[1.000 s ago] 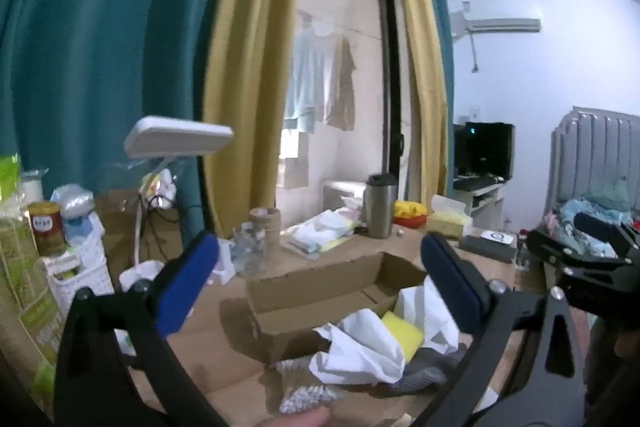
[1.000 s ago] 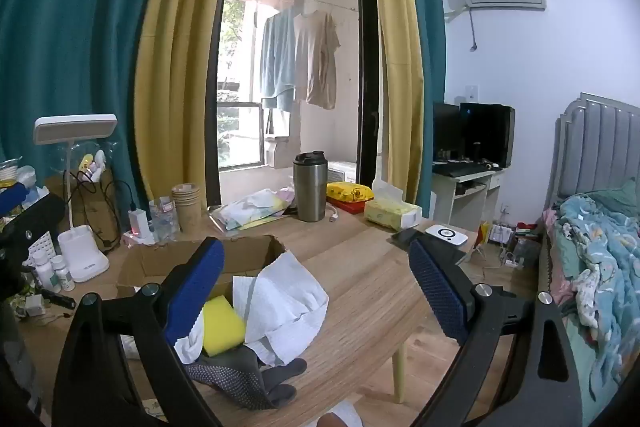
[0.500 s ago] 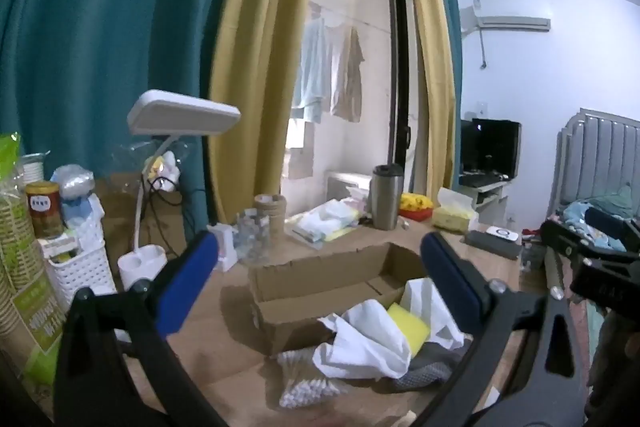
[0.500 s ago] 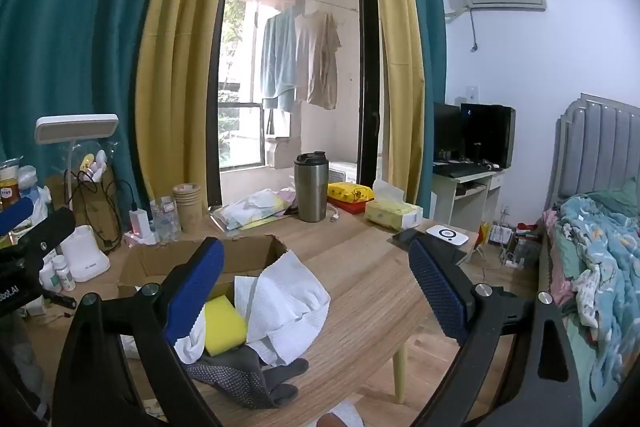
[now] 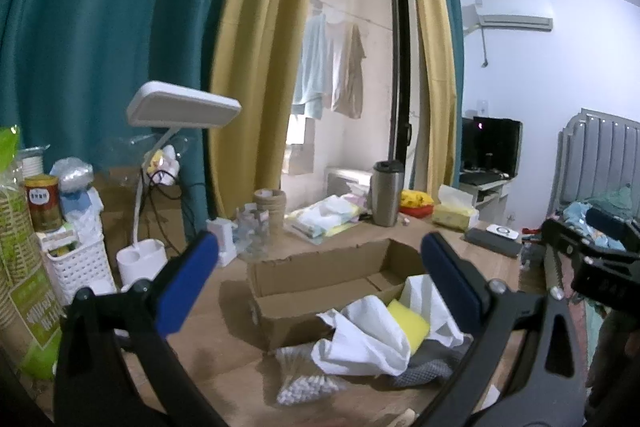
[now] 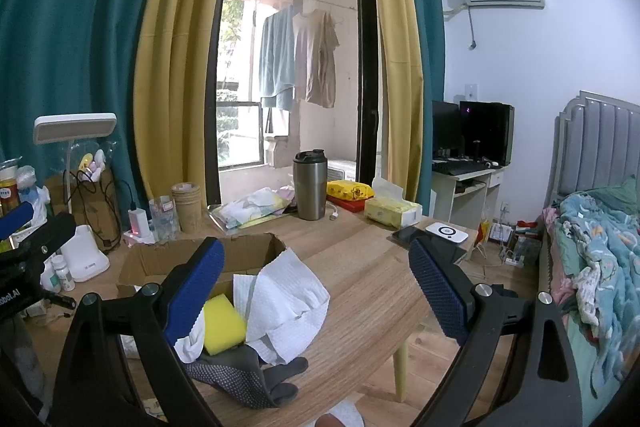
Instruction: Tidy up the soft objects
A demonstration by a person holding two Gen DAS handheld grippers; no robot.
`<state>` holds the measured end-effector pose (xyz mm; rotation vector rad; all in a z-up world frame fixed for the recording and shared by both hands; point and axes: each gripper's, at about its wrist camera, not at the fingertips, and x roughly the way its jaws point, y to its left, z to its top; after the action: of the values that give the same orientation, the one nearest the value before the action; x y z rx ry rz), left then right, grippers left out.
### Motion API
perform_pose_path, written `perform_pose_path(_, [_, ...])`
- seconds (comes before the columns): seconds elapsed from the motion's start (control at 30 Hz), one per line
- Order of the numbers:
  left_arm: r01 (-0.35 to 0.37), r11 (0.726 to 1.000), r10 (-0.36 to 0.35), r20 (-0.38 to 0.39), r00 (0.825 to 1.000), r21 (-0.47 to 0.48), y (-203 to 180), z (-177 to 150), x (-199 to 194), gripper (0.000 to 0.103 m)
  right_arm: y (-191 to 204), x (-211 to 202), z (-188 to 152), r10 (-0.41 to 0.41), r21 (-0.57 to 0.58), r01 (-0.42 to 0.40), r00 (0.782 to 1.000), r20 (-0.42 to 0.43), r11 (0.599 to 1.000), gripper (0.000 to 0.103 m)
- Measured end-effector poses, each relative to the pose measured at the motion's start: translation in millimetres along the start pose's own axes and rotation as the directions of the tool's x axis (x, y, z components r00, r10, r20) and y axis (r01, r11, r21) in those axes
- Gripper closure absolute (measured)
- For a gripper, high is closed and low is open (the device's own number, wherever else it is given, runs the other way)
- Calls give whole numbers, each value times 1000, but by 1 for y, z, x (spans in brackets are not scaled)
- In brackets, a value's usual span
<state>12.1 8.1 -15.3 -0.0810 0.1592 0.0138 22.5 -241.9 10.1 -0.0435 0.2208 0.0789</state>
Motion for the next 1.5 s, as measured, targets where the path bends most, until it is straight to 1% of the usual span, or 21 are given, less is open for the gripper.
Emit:
perform_pose_path(0.1, [0,1000,0,0,1000,-7,1,0,-1,1,0,0,-1,1,2,-1,1000,0,1000,8])
perform_pose_path(0.27, [-17,1000,17,-1,1000,17,-3,0,-1,1,1,2,-1,5,4,-5,1000,8,1000,8])
perform_pose_path(0.97, [3,1000,-3,-6,1000,-7,-1,0,-3,1,6,3,-5,7,3,-7,1000,14,1000,8])
perform_pose_path(1.5, [10,1000,-10,0,1000,7,-2,0,-5,1,5,5,-4,12,-4,-12,1000,18,1000,8])
